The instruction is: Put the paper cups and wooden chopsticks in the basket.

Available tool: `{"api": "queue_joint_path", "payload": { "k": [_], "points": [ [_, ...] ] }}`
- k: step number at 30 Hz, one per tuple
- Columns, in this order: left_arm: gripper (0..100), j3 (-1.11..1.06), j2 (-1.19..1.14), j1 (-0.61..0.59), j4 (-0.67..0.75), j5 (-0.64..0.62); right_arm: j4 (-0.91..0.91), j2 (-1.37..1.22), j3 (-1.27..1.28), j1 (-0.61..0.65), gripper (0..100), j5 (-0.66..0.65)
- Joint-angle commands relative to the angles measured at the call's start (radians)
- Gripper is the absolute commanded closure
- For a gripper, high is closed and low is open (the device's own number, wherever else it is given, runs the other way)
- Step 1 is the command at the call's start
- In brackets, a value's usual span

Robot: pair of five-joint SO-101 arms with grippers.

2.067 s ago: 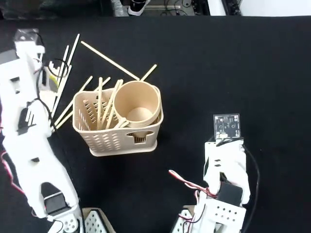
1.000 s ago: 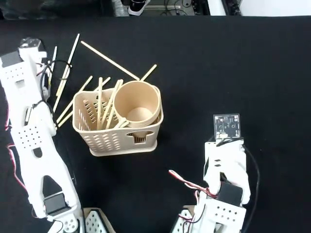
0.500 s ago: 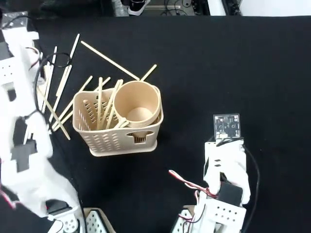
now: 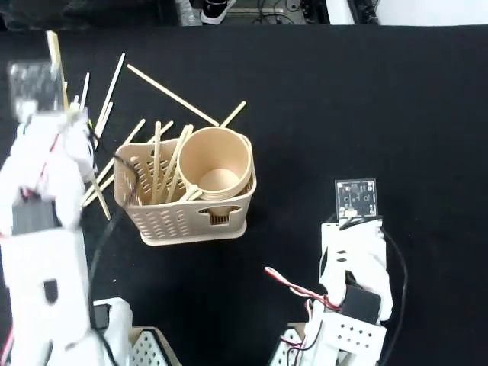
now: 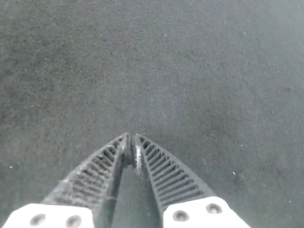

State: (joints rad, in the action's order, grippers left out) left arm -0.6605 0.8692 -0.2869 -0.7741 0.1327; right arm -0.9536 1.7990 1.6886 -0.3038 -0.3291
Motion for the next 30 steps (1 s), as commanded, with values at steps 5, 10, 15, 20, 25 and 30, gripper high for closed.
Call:
{"api": "queue_joint_path", "payload": {
  "k": [5, 10, 15, 20, 25, 30],
  "points": [
    [97, -0.262, 0.457, 0.113, 0.253, -0.058, -0.005, 0.041, -0.002, 0.012, 98.5, -0.008],
    [97, -0.229, 0.614, 0.208, 0.23, -0.077, -0.005, 0.041, -0.002, 0.012, 98.5, -0.008],
    [97, -0.162, 0.683, 0.283, 0.183, -0.078, -0.005, 0.041, -0.002, 0.012, 98.5, -0.008],
    [97, -0.035, 0.68, 0.352, 0.038, -0.146, -0.005, 0.041, -0.002, 0.012, 98.5, -0.008],
    [97, -0.021, 0.677, 0.398, -0.046, -0.206, -0.005, 0.041, -0.002, 0.012, 98.5, -0.008],
    [97, -0.223, 0.684, 0.4, -0.009, -0.206, -0.005, 0.041, -0.002, 0.011, 98.5, -0.008]
  ]
}}
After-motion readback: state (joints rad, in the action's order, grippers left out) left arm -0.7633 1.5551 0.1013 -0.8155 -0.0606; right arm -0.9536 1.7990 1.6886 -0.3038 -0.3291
